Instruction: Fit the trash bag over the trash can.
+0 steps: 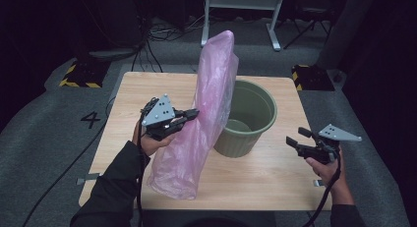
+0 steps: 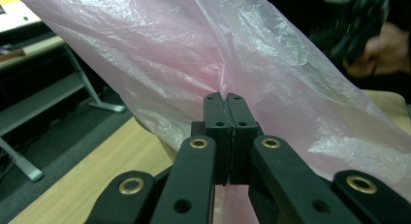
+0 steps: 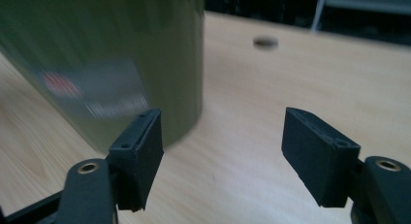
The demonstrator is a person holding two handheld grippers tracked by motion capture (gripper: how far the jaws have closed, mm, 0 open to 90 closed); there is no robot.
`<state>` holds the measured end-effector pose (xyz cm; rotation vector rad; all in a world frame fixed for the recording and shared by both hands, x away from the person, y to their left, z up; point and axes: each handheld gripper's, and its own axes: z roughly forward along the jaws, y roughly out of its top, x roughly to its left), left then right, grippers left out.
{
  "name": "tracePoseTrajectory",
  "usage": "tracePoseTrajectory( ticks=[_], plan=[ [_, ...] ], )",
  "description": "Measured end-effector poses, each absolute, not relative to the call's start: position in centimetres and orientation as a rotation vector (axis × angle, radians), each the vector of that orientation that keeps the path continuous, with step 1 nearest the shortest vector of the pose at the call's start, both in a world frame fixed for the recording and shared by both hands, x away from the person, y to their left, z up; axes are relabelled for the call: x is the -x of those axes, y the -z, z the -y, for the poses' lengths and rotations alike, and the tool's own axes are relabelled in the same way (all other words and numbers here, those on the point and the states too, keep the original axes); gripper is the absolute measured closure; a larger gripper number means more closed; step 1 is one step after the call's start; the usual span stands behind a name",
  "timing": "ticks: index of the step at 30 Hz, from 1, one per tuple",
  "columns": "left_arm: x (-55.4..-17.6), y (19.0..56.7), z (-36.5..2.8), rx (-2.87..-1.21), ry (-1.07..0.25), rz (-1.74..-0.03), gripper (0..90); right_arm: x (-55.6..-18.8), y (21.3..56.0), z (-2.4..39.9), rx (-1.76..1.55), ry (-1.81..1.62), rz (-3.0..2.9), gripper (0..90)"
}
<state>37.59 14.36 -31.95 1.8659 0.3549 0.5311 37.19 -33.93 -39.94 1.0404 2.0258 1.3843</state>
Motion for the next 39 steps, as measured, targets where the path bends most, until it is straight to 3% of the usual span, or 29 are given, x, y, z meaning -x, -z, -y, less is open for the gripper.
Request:
tracePoseTrajectory(
  ticks=[2, 8, 10, 14, 20, 25, 28, 30, 33, 34, 36, 38, 39],
  plan=[
    [-37.8, 32.0, -13.9, -1.888, -0.528, -0.350, 89.6, -37.0, 39.1, 33.8, -1.021, -1.395, -2.014, 30.4],
    [-38.6, 32.3, -12.2, -1.951, -0.507, -0.329, 89.6, -36.7, 31.5, 31.2, -0.821, -1.446, -1.971, 29.6],
    [-38.8, 32.5, -11.8, -1.972, -0.503, -0.321, 89.6, -36.8, 30.8, 30.8, -0.806, -1.452, -1.971, 29.6],
    [-39.1, 32.8, -11.0, -2.012, -0.494, -0.310, 89.6, -37.9, 27.0, 27.2, -0.722, -1.408, -1.982, 29.0],
    [-39.6, 33.3, -10.5, -2.050, -0.486, -0.305, 89.5, -39.6, 24.0, 22.6, -0.649, -1.368, -2.010, 27.9],
    [-39.8, 33.5, -10.5, -2.059, -0.479, -0.300, 89.5, -41.3, 23.7, 19.8, -0.627, -1.311, -2.045, 29.6],
    [-39.7, 33.5, -10.7, -2.069, -0.472, -0.297, 89.5, -43.4, 24.9, 17.4, -0.633, -1.188, -2.118, 36.3],
    [-39.8, 33.5, -10.9, -2.071, -0.470, -0.299, 89.5, -44.5, 25.8, 16.3, -0.609, -1.111, -2.177, 47.7],
    [-39.7, 33.5, -11.0, -2.068, -0.464, -0.297, 89.5, -45.4, 26.7, 15.4, -0.598, -1.024, -2.221, 54.7],
    [-39.7, 33.5, -11.1, -2.067, -0.456, -0.299, 89.5, -46.2, 27.5, 14.8, -0.593, -0.987, -2.269, 62.5],
    [-39.7, 33.4, -11.2, -2.072, -0.456, -0.290, 89.5, -46.5, 27.9, 14.6, -0.582, -0.960, -2.295, 65.4],
    [-39.6, 33.1, -11.4, -2.068, -0.460, -0.292, 89.4, -47.2, 29.0, 14.0, -0.563, -0.921, -2.364, 80.1],
    [-39.6, 33.1, -11.4, -2.068, -0.460, -0.292, 89.4, -47.2, 29.0, 14.0, -0.563, -0.921, -2.364, 80.1]
  ],
)
